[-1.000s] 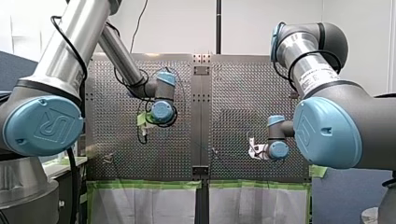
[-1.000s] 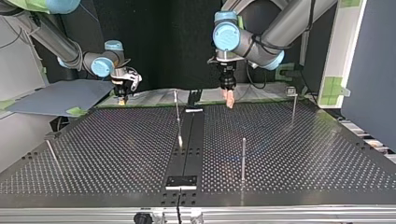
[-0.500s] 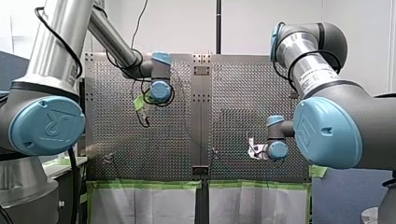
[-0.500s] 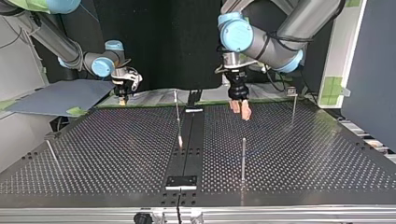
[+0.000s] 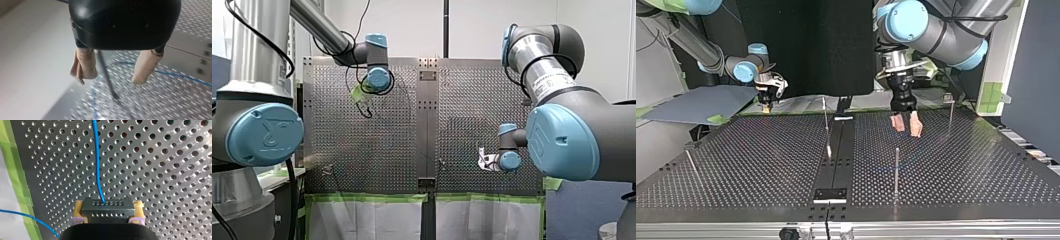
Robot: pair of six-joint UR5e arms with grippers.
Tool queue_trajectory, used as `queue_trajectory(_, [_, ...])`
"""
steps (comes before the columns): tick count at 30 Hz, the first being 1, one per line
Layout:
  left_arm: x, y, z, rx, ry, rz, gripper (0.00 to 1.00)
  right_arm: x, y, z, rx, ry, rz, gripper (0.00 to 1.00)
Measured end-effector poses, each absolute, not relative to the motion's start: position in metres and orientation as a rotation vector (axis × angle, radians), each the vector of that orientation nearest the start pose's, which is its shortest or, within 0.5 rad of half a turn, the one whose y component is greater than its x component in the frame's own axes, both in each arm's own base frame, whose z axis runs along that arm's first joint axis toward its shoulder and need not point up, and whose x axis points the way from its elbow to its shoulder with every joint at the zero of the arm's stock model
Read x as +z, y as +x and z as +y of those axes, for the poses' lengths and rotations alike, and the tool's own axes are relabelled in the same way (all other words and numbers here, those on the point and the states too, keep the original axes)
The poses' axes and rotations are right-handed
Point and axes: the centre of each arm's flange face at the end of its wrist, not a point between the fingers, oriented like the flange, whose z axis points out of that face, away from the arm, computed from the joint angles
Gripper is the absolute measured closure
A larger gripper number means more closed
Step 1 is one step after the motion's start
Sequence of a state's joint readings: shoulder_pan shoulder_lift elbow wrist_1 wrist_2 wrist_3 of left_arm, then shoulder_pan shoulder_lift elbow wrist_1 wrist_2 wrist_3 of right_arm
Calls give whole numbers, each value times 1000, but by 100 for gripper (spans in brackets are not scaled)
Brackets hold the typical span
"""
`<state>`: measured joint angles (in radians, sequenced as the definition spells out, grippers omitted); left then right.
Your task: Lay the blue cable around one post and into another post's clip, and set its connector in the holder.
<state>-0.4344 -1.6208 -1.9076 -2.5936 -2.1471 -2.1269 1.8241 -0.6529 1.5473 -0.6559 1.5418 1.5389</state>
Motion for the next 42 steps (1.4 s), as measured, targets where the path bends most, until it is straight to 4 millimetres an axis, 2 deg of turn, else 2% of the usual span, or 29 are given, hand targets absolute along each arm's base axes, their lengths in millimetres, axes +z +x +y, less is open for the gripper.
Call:
queue_trajectory(5, [383, 403, -266, -465, -579, 1263, 0, -6, 297, -601, 1250, 1625, -1185, 100])
queue_trajectory(8, [391, 406, -264, -494, -579, 1246, 0, -6, 297, -601, 1249, 1626, -1185, 100])
queue_trajectory(19, [359, 439, -267, -537, -555, 1310, 0, -6, 296, -601, 1250, 1625, -1184, 100])
queue_trajectory(24, [358, 449, -255, -486, -578, 1299, 0, -6, 296, -601, 1250, 1625, -1184, 100])
queue_trajectory(28, [358, 458, -235, -405, -603, 1284, 0, -6, 296, -601, 1249, 1626, -1185, 100])
queue_trajectory(32, [358, 463, -223, -364, -618, 1271, 0, -6, 297, -600, 1250, 1627, -1184, 100])
queue_trajectory(37, [359, 469, -217, -362, -617, 1261, 0, -6, 298, -600, 1251, 1627, -1183, 100])
queue_trajectory(42, [357, 478, -220, -385, -594, 1271, 0, -5, 299, -600, 1254, 1626, -1180, 100])
